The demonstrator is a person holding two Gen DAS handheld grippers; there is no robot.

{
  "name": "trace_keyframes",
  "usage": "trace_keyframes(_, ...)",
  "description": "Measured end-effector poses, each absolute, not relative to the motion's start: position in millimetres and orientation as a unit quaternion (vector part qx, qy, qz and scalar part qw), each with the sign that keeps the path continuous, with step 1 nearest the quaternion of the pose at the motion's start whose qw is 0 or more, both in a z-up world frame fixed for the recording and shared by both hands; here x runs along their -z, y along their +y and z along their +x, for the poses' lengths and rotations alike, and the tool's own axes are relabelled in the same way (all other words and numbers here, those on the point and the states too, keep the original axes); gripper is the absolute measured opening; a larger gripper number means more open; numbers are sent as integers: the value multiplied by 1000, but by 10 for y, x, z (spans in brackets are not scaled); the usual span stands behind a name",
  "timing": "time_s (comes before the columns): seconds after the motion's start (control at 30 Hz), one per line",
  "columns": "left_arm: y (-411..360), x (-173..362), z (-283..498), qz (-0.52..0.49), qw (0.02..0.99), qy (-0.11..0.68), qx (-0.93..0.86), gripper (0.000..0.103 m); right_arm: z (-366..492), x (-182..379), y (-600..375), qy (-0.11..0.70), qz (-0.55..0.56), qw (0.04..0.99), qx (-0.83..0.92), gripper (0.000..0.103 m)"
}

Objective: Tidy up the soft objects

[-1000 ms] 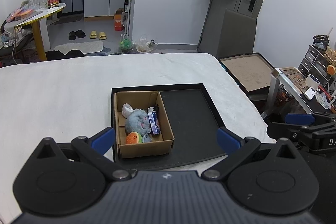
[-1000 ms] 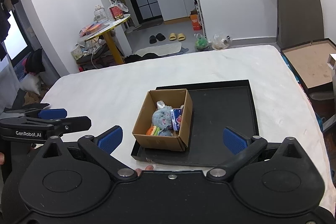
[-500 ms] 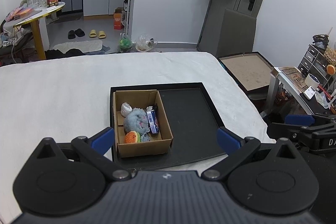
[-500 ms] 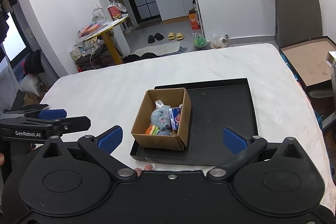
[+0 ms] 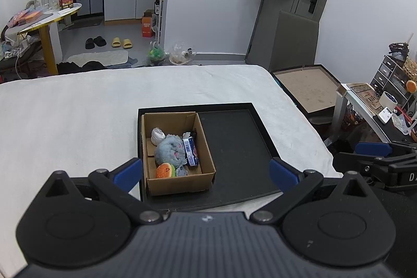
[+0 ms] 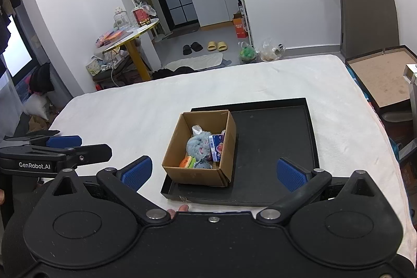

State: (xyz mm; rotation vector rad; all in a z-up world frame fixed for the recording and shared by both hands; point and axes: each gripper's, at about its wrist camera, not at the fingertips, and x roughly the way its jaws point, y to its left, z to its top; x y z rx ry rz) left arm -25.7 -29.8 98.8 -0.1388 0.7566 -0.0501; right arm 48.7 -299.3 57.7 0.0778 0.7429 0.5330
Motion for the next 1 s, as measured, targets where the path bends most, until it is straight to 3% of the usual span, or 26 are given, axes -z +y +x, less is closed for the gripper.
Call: trace_keyframes(1.0, -266, -1002, -245, -74, 925, 372, 25, 103, 470, -585, -2986, 359, 40, 897, -256, 103)
